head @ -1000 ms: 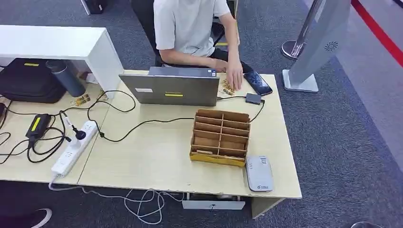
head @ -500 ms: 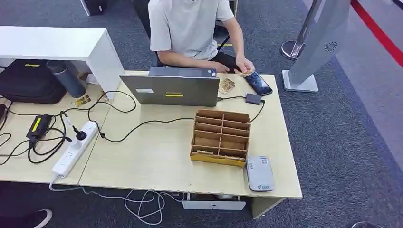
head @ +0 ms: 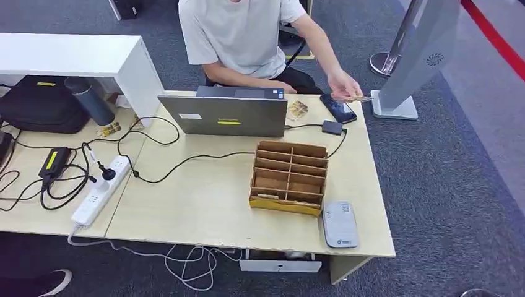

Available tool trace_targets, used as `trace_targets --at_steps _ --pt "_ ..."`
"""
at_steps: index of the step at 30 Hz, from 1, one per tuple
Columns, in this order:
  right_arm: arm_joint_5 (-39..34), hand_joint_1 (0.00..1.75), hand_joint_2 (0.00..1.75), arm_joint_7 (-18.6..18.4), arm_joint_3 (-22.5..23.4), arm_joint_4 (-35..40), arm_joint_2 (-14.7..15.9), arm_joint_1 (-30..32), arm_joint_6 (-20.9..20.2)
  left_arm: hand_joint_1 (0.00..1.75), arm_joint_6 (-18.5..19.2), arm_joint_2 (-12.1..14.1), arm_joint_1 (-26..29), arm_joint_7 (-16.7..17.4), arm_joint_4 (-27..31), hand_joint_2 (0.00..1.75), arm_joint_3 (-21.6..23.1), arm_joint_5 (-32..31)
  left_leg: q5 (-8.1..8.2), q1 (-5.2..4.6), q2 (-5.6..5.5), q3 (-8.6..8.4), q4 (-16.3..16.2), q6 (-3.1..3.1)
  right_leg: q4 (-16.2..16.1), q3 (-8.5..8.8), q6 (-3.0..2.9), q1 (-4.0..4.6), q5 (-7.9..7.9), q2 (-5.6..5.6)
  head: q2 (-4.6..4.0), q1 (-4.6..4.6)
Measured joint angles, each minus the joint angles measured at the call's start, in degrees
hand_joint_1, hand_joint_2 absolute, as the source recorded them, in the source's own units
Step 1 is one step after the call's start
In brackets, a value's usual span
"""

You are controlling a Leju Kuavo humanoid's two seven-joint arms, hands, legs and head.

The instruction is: Pass the card to the sensor for recognition and then transmit it.

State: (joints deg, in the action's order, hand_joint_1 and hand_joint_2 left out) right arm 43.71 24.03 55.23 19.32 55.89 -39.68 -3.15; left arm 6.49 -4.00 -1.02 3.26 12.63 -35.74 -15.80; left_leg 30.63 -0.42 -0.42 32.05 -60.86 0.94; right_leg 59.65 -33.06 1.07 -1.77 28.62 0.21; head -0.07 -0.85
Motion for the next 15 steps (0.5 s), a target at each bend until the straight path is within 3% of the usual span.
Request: trace_targets --at_steps 2,3,4,5,7,9,12,15 --pt "-2.1 0.00 1.75 4.5 -3.0 3.5 -1.1 0.5 -2.7 0.00 -1.0 -0.2 0.0 -0.1 -0.2 1.75 0.4 -0.7 -0.05 -0.01 -0.18 0.12 0.0 0.02 0.0 -0.04 0.01 -0.03 -0.01 -0.13 0.00 0.00" --pt "-4.6 0.00 1.75 3.5 -4.8 8.9 -2.8 2.6 -4.1 0.00 -1.3 -0.5 -0.1 -0.2 -0.2 1.75 0.5 -0.8 -0.05 0.00 -0.17 0.14 0.0 0.02 0.0 -0.03 0.01 -0.01 -0.01 -0.13 0.00 0.00" --pt "-7.3 0.00 1.75 0.0 -6.8 15.6 -5.4 4.9 -4.6 0.00 -1.3 -0.6 -0.2 -0.4 -0.2 1.75 0.6 -1.2 -0.05 0.01 -0.10 0.11 0.0 0.02 0.0 -0.06 0.01 0.03 -0.02 -0.08 0.00 0.04" --pt "-9.9 0.00 1.75 -6.0 -9.9 23.5 -7.7 6.6 -4.0 0.00 -1.0 -0.7 -0.3 -0.8 -0.2 1.75 0.7 -1.6 -0.05 -0.02 -0.02 0.12 0.0 0.02 0.0 -0.10 0.01 0.01 -0.02 0.01 0.00 0.06" --pt "-11.8 0.00 1.75 -14.0 -18.2 33.5 -10.8 7.4 -0.4 0.00 -1.2 -0.9 -0.6 -2.5 -0.2 1.75 1.2 -2.9 -0.06 -0.04 0.42 0.05 0.1 0.00 0.2 -0.32 -0.04 -0.11 -0.12 0.49 0.00 -0.07" --pt "-11.3 0.00 1.75 -16.0 -27.6 39.6 -12.4 7.1 3.4 0.00 -2.0 -1.0 -1.0 -5.0 -0.2 1.75 1.8 -4.4 -0.07 -0.04 0.57 0.03 0.1 0.00 0.2 -0.36 -0.09 -0.08 -0.16 0.65 -0.02 0.00" --pt "-10.0 0.00 1.75 -16.4 -37.9 44.6 -14.5 5.1 6.4 0.00 -3.5 -1.2 -1.3 -6.9 -0.2 1.75 2.7 -5.7 -0.15 0.02 0.56 -0.02 0.1 -0.11 0.2 -0.35 -0.13 0.00 -0.20 0.63 -0.02 0.00" --pt "-9.0 0.00 1.75 -16.4 -44.1 47.3 -16.4 4.4 7.6 0.00 -4.1 -1.5 -1.2 -7.3 -0.2 1.75 3.2 -6.1 -0.24 0.03 0.17 0.09 0.1 -0.14 0.2 -0.35 -0.13 0.02 -0.20 0.22 0.00 0.00"
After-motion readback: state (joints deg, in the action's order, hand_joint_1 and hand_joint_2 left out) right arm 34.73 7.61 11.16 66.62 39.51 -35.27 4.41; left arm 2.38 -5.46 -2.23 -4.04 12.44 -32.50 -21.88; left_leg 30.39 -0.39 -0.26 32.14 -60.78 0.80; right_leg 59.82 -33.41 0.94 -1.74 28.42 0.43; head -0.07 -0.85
